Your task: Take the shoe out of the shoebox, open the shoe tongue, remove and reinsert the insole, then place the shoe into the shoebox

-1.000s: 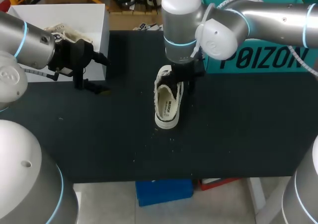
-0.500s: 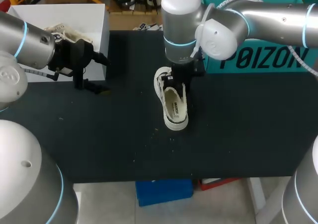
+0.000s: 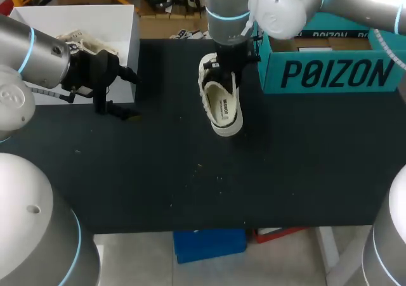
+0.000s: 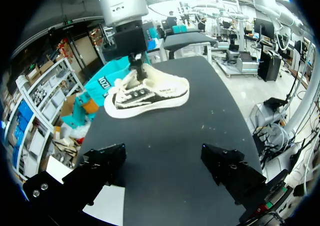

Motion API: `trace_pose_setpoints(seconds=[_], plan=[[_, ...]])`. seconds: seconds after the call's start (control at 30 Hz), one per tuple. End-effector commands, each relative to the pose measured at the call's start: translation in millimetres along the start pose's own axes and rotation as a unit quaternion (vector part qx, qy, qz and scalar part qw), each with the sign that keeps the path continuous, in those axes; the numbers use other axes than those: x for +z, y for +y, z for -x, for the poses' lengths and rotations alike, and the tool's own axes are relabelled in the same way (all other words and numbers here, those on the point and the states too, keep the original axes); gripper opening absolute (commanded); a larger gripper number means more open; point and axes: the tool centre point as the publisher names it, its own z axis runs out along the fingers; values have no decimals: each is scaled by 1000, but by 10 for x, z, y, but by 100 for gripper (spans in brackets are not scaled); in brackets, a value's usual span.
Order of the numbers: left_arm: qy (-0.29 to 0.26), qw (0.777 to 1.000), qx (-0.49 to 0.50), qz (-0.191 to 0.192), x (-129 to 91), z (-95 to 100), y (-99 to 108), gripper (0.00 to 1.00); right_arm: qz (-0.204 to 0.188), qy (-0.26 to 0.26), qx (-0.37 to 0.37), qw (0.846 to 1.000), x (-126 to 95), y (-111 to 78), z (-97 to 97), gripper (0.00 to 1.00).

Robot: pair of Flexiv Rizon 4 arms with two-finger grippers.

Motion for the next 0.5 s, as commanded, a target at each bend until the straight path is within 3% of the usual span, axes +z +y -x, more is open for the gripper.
trace_pose_setpoints(seconds=[0.03,0.33,0.5], plan=[[-2,1000,0,2,10,-12,1,100,6,-2,-1,1000,-1018,49,167,0],[-2,1000,0,2,10,-12,1,100,13,3,-49,999,-1851,145,315,0],[-2,1000,0,2,10,-12,1,100,8,-11,-62,998,-1909,146,332,0]])
